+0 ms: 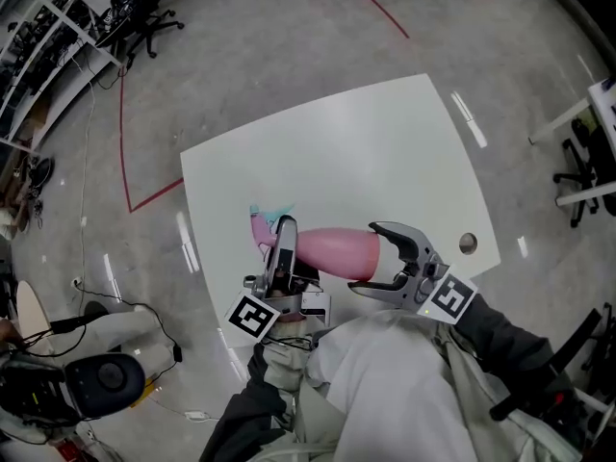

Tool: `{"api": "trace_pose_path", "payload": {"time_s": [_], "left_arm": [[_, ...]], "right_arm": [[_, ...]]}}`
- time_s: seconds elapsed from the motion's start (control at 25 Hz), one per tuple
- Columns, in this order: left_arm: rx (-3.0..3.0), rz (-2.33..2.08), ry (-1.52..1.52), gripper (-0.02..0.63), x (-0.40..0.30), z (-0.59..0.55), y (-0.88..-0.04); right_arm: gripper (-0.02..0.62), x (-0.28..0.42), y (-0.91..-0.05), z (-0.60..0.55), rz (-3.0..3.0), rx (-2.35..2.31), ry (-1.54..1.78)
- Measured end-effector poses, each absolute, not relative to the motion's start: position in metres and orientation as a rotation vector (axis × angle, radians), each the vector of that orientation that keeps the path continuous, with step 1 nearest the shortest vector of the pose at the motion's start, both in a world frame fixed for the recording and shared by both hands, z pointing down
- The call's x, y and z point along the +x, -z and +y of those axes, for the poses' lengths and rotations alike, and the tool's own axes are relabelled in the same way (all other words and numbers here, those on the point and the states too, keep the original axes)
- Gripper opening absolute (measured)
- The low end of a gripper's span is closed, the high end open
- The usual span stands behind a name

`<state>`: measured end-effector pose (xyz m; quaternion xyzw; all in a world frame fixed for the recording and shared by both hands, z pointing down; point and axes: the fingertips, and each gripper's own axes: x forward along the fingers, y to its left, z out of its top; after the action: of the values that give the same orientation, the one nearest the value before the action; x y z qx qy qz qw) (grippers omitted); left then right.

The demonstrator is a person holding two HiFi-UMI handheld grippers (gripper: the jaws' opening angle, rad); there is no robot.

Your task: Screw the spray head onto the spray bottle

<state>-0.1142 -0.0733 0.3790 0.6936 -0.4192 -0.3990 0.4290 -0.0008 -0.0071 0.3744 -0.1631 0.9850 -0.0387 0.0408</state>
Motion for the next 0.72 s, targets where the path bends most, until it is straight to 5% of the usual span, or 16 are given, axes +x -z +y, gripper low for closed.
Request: {"api": "trace_pose_path", "payload": {"time_s": [0.52,0.6,0.72], "left_arm": [[1.964,-1.076,1.043,0.123,-0.113,-0.065,-0.342],[2.012,-1.026,1.064,0.111,-0.108,-0.058,-0.336],[2.142,-1.003,1.037,0.109,-0.097,-0.047,-0.325]], "right_arm": [[0.383,0.014,-0.358,-0.010,2.956,-0.428,0.292],[0.383,0.020,-0.363,-0.012,2.903,-0.377,0.559],[0.383,0.026,-0.387,-0.018,2.583,-0.178,1.377]]}}
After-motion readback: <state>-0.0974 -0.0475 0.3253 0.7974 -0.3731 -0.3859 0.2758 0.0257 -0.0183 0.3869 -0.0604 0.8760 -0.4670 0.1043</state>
